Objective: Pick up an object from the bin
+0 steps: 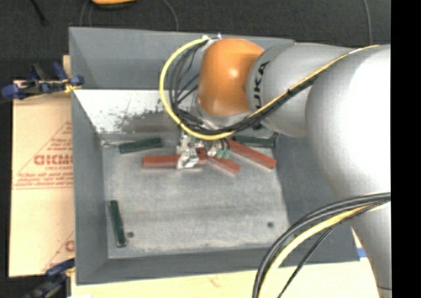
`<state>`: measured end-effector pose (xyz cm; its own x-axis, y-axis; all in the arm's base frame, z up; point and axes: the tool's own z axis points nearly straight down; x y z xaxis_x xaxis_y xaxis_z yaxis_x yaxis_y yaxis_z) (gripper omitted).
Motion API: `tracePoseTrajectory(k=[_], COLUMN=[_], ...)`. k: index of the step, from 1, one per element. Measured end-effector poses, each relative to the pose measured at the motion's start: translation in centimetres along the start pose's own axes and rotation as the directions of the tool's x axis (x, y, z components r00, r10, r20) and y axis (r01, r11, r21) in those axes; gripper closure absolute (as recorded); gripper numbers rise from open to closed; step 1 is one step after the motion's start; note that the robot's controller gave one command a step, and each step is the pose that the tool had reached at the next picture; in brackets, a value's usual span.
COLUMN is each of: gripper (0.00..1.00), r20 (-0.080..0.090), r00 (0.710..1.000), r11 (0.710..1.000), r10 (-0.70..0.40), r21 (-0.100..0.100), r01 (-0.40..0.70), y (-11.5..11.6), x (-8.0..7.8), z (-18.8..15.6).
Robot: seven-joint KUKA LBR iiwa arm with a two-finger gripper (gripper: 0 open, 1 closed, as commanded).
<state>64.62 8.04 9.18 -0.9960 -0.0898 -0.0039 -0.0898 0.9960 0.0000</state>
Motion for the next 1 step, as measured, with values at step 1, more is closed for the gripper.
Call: tracePoseTrajectory(k=[1], gripper=[1.0], r20=[0.001], r00=[0.984], r11=[0.984], r10=[-0.178], r21=[0.001], r01=[0.178], y=[-4.69], x=[0.78], z=[-3.24])
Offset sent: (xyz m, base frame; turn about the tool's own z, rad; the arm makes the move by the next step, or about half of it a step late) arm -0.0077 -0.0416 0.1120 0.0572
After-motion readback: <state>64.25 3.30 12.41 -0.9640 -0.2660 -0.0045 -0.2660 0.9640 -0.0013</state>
